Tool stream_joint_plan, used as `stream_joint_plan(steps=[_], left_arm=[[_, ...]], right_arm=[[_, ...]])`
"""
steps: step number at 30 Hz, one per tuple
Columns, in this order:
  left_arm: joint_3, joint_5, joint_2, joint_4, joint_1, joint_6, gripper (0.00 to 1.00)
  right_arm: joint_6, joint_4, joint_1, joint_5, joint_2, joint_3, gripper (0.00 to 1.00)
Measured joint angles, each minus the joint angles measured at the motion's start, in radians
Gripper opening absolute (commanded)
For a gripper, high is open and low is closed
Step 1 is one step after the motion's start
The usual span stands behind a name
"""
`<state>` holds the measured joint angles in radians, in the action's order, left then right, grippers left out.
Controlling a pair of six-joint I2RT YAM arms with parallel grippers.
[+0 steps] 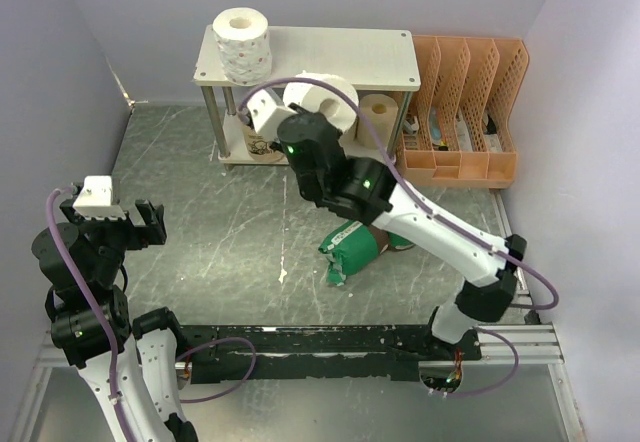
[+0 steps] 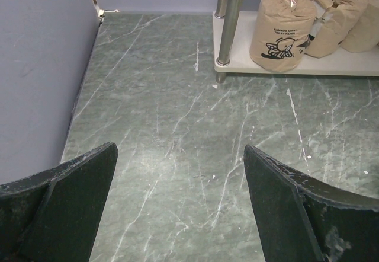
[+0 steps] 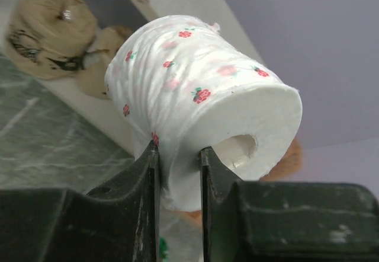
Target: Place and organize the paper towels onto the shelf
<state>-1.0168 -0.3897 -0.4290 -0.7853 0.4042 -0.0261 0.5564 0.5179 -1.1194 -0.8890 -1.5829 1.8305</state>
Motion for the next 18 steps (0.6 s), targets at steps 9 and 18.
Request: stream_joint_plan(steps=[9, 18], left_arm=[[0.0, 0.0, 0.032, 0.0, 0.008, 0.0, 0.98], [0.0, 0.0, 0.035, 0.0, 0.008, 0.0, 0.98]], right_arm=[[0.272, 0.099, 0.084, 0.053, -0.184, 0.378, 0.0], [0.393, -0.029, 0.175, 0.139, -0.26, 0.441, 0.0]])
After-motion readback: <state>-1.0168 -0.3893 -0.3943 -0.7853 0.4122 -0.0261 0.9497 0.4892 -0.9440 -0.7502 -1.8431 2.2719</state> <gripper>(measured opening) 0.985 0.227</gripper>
